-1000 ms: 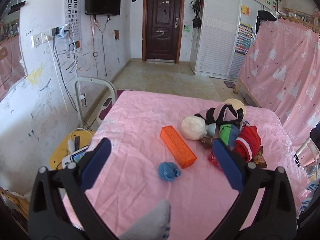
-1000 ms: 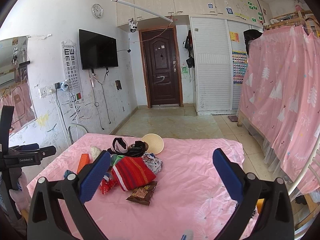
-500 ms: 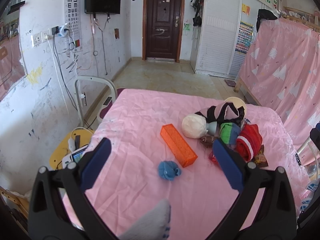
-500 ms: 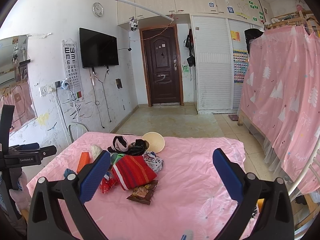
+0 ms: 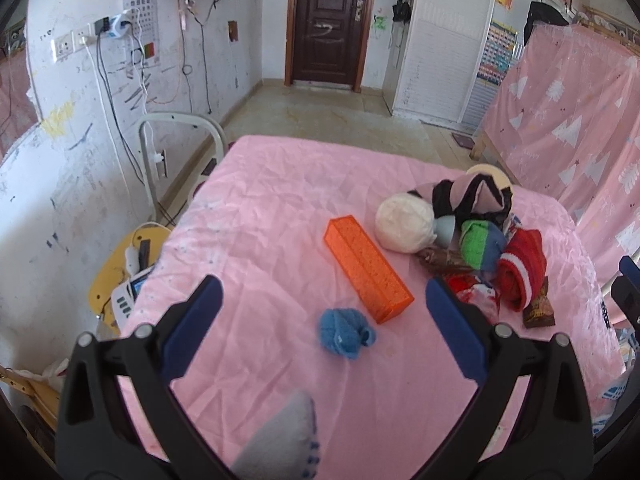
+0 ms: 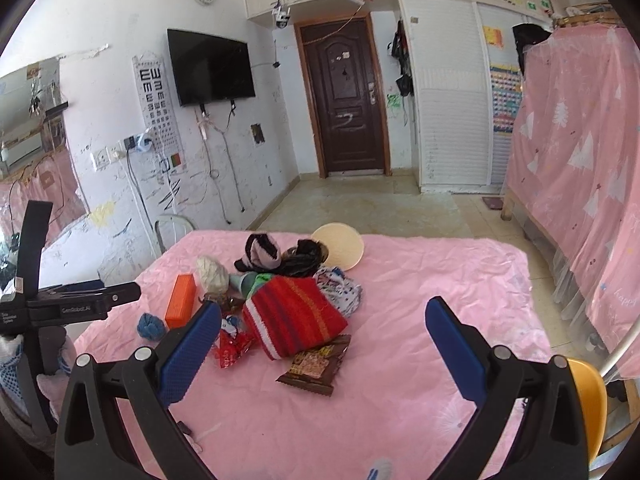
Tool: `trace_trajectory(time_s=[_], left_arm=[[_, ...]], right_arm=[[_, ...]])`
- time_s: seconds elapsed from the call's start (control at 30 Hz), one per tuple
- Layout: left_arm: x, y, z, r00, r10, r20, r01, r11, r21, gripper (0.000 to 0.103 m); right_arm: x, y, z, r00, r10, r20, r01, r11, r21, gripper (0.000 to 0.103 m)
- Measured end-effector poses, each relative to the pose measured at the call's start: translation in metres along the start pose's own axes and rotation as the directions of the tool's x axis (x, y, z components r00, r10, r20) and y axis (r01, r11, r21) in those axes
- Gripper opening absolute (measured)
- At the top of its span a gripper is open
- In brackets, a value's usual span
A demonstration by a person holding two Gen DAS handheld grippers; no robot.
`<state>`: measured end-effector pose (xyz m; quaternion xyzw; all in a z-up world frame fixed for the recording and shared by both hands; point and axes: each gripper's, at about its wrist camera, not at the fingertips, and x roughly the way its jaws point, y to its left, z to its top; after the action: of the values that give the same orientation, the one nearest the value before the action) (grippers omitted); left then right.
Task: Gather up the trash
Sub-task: 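Grasp the blue sock ball with the left tool while the right tool grasps the brown snack wrapper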
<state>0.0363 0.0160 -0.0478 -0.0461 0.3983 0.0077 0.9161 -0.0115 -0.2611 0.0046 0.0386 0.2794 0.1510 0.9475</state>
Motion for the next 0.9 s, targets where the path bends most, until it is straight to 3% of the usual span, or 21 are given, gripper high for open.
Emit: trace_trajectory(time_s=[0.2, 0.27, 0.4, 0.47, 0.57, 0.7, 0.9], left_arm=[[0.017, -0.005, -0.011, 0.998, 0.002, -0.057, 0.001, 0.999, 0.05, 0.096], [0.023, -0.005, -0.014, 0.997, -0.01, -0.081, 0.015, 0.998, 0.059, 0.087], [0.032, -0.004, -0.017, 0.993, -0.019, -0.117, 0.027, 0.997, 0.07, 0.082], [0.037, -0.004, -0.018, 0.991, -0.029, -0.129, 0.039, 0.997, 0.072, 0.074], [0.043, -0.004, -0.02, 0.986, -0.058, -0.153, 0.07, 0.995, 0.075, 0.062], [0.044, -0.004, -0.021, 0.987, -0.067, -0.145, 0.078, 0.994, 0.077, 0.057], [0.043, -0.004, -0.021, 0.989, -0.06, -0.132, 0.073, 0.993, 0.089, 0.036]], right_arm=[[0.031, 0.002, -0.014, 0.992, 0.03, -0.12, -0.033, 0.999, -0.019, 0.092], [0.041, 0.002, -0.019, 0.986, 0.036, -0.163, -0.04, 0.999, -0.022, 0.092], [0.056, 0.003, -0.023, 0.973, 0.042, -0.226, -0.051, 0.998, -0.032, 0.092], [0.062, 0.004, -0.024, 0.965, 0.052, -0.257, -0.063, 0.997, -0.035, 0.091], [0.069, 0.005, -0.024, 0.955, 0.051, -0.293, -0.066, 0.997, -0.041, 0.075], [0.08, 0.0, -0.028, 0.939, 0.053, -0.339, -0.065, 0.998, -0.022, 0.055], [0.084, -0.007, -0.029, 0.934, 0.05, -0.355, -0.057, 0.998, -0.011, 0.038]])
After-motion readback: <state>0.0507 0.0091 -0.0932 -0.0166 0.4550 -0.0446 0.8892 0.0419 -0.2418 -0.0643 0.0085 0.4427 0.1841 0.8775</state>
